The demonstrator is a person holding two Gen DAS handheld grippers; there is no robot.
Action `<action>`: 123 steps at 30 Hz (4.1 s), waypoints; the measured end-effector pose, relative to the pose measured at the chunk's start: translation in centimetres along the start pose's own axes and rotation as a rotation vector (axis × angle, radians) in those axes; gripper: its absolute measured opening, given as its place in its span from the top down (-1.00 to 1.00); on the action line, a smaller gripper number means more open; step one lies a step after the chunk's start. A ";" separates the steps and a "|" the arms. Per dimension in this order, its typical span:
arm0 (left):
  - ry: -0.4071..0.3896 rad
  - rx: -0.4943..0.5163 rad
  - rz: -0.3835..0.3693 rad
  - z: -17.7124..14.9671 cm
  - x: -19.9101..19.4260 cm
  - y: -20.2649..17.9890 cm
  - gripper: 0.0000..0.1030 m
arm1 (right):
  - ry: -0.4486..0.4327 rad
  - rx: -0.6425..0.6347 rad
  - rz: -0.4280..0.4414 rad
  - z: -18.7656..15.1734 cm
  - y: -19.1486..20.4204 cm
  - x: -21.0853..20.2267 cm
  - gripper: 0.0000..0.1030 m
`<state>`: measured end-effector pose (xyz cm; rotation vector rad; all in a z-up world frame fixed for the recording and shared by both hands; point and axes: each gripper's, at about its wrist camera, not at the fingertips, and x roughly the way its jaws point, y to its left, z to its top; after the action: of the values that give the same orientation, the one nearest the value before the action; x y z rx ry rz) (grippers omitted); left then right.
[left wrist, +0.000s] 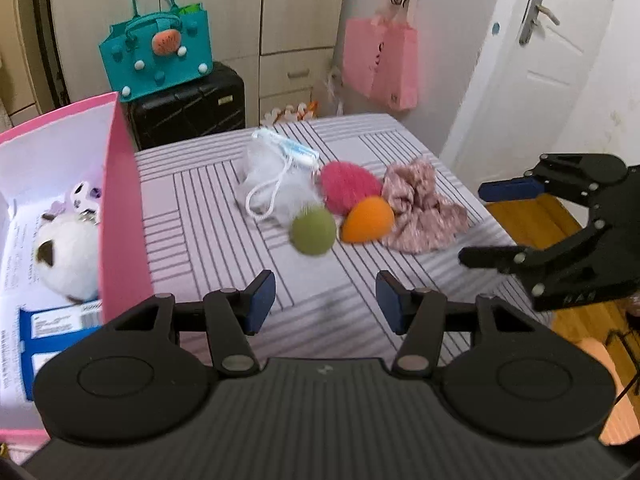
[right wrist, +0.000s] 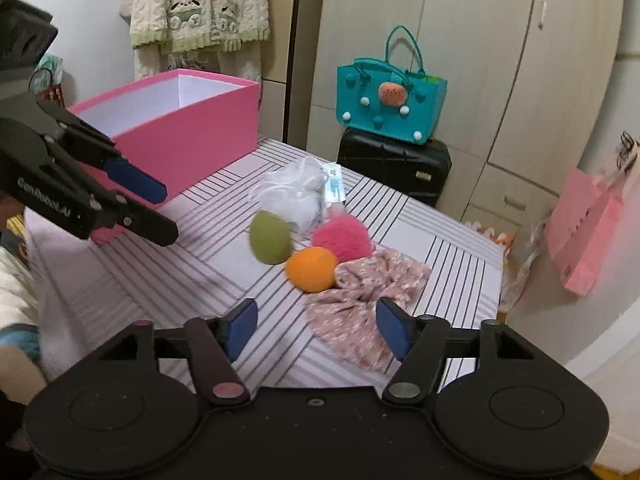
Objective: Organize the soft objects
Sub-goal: 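Move the left tool toward the green sponge while the right tool approaches the floral scrunchie, then close the left gripper on the green egg sponge while the right gripper grasps the floral scrunchie, then carry the green sponge with the left tool while the right tool carries the scrunchie over the box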
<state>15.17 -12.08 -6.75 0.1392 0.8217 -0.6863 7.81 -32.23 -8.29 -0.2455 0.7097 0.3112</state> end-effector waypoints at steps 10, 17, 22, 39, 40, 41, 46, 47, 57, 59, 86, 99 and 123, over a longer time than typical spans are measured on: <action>-0.028 -0.117 -0.009 0.5 5.5 1.1 -0.02 | -0.052 -0.106 -0.042 -0.6 -1.1 4.4 -0.55; -0.086 -0.179 -0.019 0.8 7.5 1.8 0.02 | -0.046 -0.158 -0.050 -0.6 -1.9 6.5 -0.66; -0.107 -0.190 -0.025 0.9 8.5 1.9 0.03 | -0.021 -0.132 -0.021 -1.0 -3.1 7.7 -0.68; -0.125 -0.205 0.016 0.1 10.1 1.3 0.13 | -0.003 0.037 0.025 -3.1 -3.3 6.4 0.54; -0.123 -0.217 0.012 0.0 10.2 1.4 0.15 | -0.003 0.048 0.018 -3.3 -3.1 6.2 0.57; -0.123 -0.231 0.011 0.0 10.2 1.5 0.22 | -0.002 0.059 0.012 -3.4 -3.0 6.0 0.58; -0.130 -0.244 0.015 -0.6 10.3 1.6 0.29 | 0.005 0.134 0.003 -3.9 -2.9 5.4 0.58; -0.133 -0.245 0.018 -0.7 10.3 1.6 0.30 | 0.006 0.149 0.003 -4.0 -2.9 5.2 0.58; -0.124 -0.246 0.019 -1.4 9.3 1.3 0.31 | 0.015 0.253 -0.008 -4.5 -3.0 4.2 0.58; -0.113 -0.244 0.022 -1.5 9.0 1.3 0.31 | 0.019 0.255 -0.014 -4.5 -2.8 4.1 0.58; -0.028 -0.090 -0.034 -4.6 -0.4 -0.7 0.31 | 0.149 0.398 0.184 -4.5 1.0 -0.7 0.58; 0.130 -0.115 -0.083 -7.2 -6.4 1.1 0.31 | 0.193 0.376 0.385 -0.4 6.0 -2.9 0.56; -0.059 0.024 0.056 -4.7 -19.0 6.9 0.31 | 0.066 0.150 0.531 12.5 13.5 -2.8 0.54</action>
<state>7.33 4.73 2.64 0.1621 0.7505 -0.6453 8.38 -16.24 1.17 0.0819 0.8540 0.7537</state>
